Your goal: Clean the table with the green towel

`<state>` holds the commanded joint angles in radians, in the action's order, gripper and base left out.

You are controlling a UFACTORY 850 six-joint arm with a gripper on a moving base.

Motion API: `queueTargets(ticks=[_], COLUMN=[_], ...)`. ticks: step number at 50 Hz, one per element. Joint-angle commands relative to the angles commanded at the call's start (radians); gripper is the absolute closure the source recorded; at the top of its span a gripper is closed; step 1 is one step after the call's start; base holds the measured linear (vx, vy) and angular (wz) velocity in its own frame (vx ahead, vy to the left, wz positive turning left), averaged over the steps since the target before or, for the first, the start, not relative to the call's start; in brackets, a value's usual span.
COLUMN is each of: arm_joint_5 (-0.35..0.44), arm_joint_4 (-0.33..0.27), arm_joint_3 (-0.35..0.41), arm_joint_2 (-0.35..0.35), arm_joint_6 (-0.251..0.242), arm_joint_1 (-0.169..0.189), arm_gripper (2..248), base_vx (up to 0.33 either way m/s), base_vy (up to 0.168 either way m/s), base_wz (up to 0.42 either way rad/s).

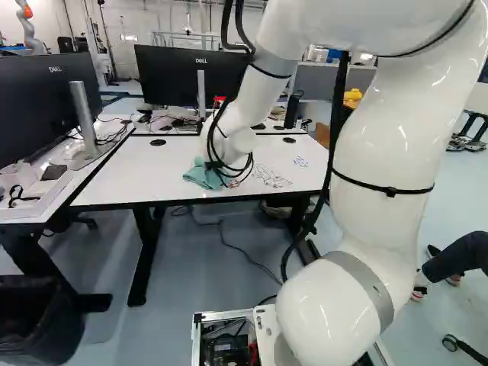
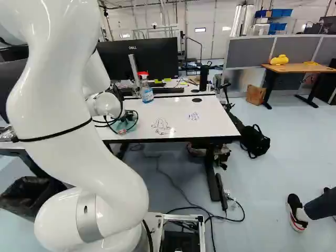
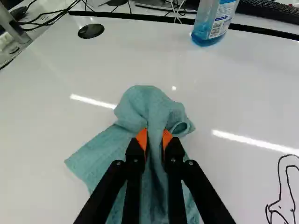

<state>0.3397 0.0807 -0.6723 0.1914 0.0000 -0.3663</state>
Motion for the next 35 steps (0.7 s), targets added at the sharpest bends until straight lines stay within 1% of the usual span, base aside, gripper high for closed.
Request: queueTargets(ticks=[10,11,16,17,35], arm_joint_5=[0.0,0.0,0.0,0.0,0.0], arm_joint_4=[0.0,0.0,0.0,0.0,0.0], arm_joint_3=[0.008,0.008,0.012,0.013,0.024], arm_joint_2=[-0.031,-0.034,-0.049,-0.052,-0.107], arm_joint_6=[0.0,0.0,0.0,0.0,0.0], arm_joint_1=[0.0,0.0,0.0,0.0,0.001], arm_gripper=[196,202,202,210,210], base_vx=[0.0,0.0,0.0,0.0,0.0], base_vy=[0.0,0.0,0.0,0.0,0.0], base_wz=[0.0,0.0,0.0,0.0,0.0])
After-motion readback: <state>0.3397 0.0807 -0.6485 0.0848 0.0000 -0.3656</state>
